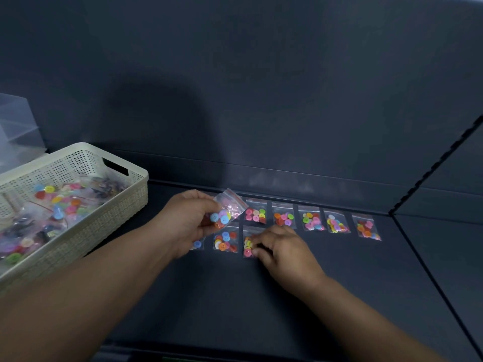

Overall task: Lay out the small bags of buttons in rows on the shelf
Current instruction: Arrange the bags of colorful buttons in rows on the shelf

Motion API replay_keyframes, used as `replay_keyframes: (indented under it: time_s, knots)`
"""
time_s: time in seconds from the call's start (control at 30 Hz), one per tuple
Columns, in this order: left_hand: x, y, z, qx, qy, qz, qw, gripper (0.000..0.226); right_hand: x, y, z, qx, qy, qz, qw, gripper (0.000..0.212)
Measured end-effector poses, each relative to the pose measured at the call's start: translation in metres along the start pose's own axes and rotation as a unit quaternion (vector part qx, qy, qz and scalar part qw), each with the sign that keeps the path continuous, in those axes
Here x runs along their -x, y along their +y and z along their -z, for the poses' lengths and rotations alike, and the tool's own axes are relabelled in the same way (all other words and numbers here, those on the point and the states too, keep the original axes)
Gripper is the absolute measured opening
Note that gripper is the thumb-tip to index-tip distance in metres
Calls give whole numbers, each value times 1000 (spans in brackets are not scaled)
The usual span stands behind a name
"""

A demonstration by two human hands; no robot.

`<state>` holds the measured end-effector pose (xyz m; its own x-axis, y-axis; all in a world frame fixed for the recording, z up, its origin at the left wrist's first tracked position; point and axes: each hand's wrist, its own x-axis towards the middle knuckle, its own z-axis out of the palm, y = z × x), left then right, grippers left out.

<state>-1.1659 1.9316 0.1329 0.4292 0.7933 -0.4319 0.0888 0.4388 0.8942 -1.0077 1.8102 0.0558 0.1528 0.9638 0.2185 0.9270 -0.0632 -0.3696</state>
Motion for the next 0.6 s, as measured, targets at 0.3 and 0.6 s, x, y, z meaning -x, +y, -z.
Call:
replay_keyframes:
  time_s: [0.3,0.6]
  knots:
    - [2,-4,-11,-47,-16,-6,999,19,-1,-16,18,-277,65,-163,945,14]
    - [11,-22,-57,-70,-104,-18,992,12,0,-13,51,-590,64,-309,743,17]
